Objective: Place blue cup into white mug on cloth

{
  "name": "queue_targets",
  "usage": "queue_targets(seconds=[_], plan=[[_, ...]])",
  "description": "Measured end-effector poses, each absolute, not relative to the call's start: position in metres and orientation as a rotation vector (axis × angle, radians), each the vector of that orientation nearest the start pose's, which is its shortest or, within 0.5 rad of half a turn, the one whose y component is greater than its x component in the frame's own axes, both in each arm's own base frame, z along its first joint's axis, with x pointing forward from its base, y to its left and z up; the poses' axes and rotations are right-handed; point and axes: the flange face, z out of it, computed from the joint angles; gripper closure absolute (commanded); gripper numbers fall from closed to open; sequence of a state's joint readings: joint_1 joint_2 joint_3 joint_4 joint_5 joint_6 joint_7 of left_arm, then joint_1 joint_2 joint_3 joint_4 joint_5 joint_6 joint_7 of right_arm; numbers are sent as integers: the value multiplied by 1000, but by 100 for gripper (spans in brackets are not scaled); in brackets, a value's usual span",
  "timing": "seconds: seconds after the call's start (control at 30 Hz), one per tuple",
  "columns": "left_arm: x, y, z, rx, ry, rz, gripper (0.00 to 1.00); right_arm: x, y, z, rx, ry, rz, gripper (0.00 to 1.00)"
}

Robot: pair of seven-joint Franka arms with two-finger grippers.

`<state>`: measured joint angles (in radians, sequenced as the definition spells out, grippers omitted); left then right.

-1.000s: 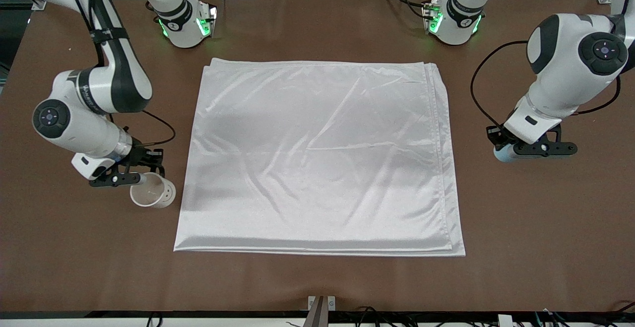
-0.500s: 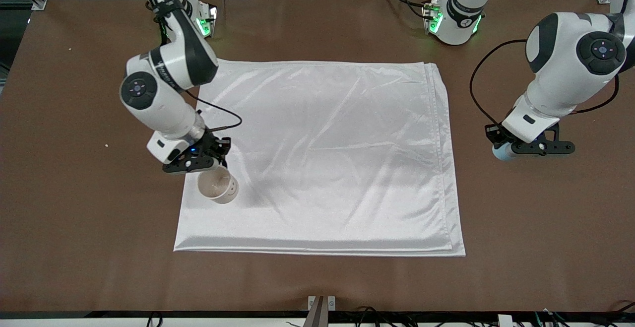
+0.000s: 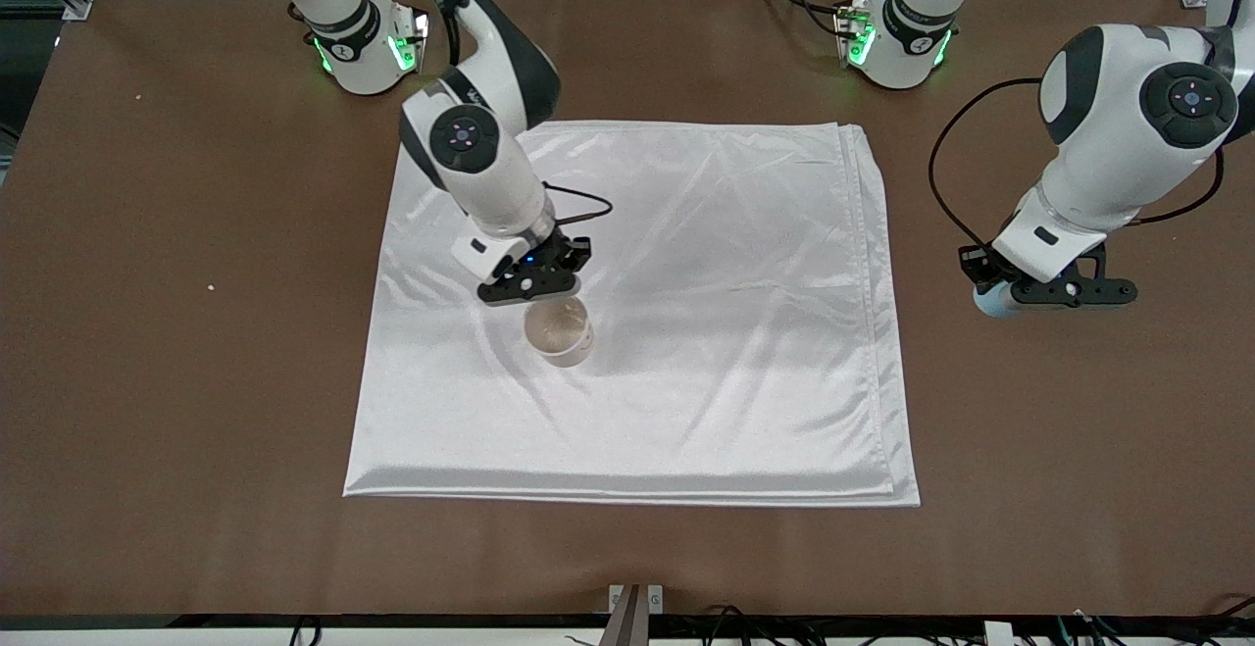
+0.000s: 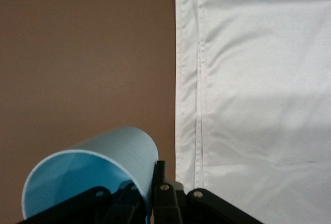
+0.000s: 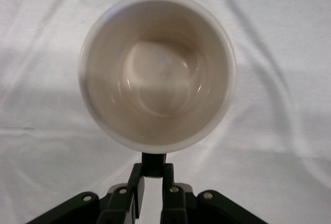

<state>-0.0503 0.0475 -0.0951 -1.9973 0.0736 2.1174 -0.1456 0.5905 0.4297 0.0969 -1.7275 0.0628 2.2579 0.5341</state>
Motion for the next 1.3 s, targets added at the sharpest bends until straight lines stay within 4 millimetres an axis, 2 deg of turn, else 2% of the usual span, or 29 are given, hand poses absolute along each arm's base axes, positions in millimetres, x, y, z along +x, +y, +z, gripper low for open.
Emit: queue_targets(seconds=[0.33,0.5,0.63,0.87,1.07,1.23,1.3], plan=[[567,-79,443,-3090,55,-125,100,497,494,303,-3004,-165,1,100],[567,-79,443,-3090,55,-125,100,486,519,286,-3004,-201,17,100],[567,-79,443,-3090,55,-125,100,471,538,280,-3004,-212,23,100],[567,-79,443,-3090,56,-125,100,450,557,276,-3014,-237,19,100],[567,-80,443,-3090,58,-125,100,450,559,267,-3022,-259,-6,99],[567,-81,443,-3090,62,-125,100,452,556,258,-3032,-258,-6,52],[566,-82,443,-3090,64,-125,100,453,556,257,-3033,-256,-8,0]])
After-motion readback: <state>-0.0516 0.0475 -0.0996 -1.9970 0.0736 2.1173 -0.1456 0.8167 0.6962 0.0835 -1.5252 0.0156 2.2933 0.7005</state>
